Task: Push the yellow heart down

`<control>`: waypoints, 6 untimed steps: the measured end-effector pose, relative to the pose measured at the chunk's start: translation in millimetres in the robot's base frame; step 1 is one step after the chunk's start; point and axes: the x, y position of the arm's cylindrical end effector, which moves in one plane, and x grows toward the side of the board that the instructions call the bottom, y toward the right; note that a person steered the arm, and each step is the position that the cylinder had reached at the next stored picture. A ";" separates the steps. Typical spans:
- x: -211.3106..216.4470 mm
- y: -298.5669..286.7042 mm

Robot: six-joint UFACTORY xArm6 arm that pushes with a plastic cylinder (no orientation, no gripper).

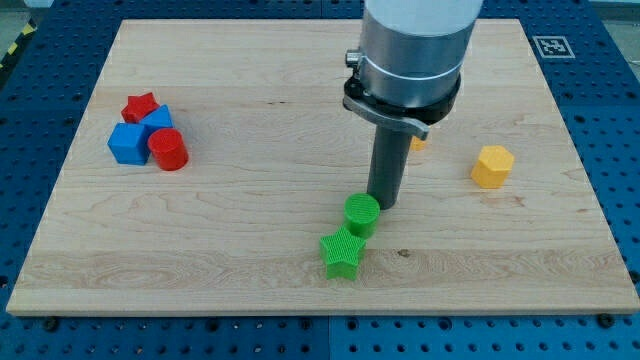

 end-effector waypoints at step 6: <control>-167.1 23.8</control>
